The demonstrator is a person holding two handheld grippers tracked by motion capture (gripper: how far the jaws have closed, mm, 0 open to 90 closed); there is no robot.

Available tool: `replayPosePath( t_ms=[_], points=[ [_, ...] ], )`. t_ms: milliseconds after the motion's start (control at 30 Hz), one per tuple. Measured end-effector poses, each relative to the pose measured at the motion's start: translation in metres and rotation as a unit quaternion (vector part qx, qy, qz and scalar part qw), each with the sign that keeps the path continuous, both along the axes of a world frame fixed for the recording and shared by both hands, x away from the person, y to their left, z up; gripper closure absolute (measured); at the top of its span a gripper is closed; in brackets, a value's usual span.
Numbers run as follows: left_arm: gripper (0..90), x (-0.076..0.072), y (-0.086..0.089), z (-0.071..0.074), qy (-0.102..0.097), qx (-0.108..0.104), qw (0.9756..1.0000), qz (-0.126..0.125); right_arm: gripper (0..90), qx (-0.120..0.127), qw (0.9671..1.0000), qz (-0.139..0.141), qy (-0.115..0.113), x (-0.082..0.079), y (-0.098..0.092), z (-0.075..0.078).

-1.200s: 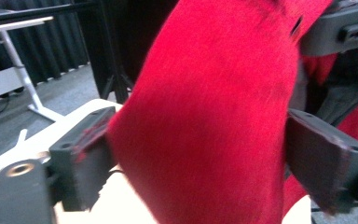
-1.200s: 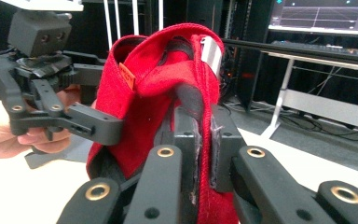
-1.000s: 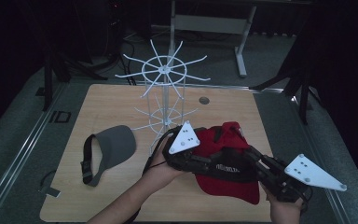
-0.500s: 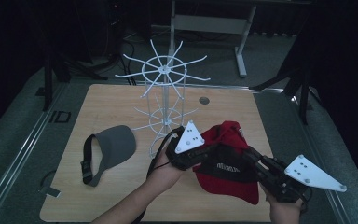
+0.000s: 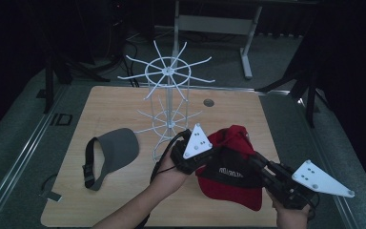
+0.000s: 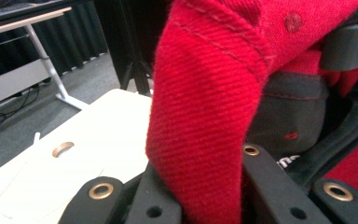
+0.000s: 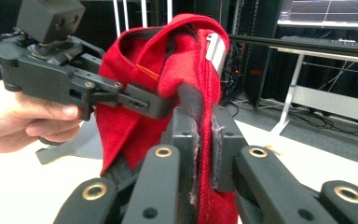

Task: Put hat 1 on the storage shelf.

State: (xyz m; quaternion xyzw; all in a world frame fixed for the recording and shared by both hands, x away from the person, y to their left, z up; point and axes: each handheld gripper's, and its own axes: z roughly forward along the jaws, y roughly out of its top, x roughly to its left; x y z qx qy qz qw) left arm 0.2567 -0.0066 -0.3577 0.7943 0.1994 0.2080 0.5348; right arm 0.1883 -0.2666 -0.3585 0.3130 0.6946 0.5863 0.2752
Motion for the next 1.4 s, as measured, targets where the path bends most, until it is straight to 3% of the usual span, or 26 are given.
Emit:
replayPosePath(
  t_ms=[167, 367, 467, 633, 933, 1033, 1200, 1400],
  points=[
    [88.0, -0.002, 0.0, 0.003, -0.012, -0.002, 0.9999, -0.001, 69.1, 0.001, 0.9999, 0.0, 0.01, -0.001, -0.005, -0.003],
    [88.0, -0.005, 0.001, 0.008, -0.017, -0.01, 0.9998, -0.007, 62.4, 0.013, 0.9996, -0.003, 0.026, 0.0, -0.012, -0.008],
    [88.0, -0.006, 0.001, 0.011, -0.019, -0.016, 0.9996, -0.012, 53.8, 0.017, 0.9996, 0.001, 0.024, -0.003, -0.014, -0.008],
    [88.1, -0.008, 0.001, 0.013, -0.025, -0.019, 0.9994, -0.014, 47.6, 0.022, 0.9994, 0.004, 0.025, -0.003, -0.015, -0.006],
    [88.0, -0.009, 0.003, 0.017, -0.035, -0.022, 0.9991, -0.013, 41.8, 0.018, 0.9995, 0.022, 0.016, -0.007, -0.017, -0.003],
    [88.0, -0.01, 0.003, 0.017, -0.038, -0.019, 0.999, -0.01, 41.1, 0.034, 0.9986, 0.041, 0.001, -0.012, -0.021, 0.002],
    [88.0, -0.009, 0.004, 0.016, -0.037, -0.022, 0.9987, -0.027, 43.5, 0.033, 0.9985, 0.043, -0.011, -0.015, -0.025, 0.008],
    [87.9, -0.008, 0.008, 0.014, -0.032, -0.017, 0.9983, -0.046, 48.1, 0.047, 0.9972, 0.058, -0.002, -0.01, -0.031, 0.01]
  ],
)
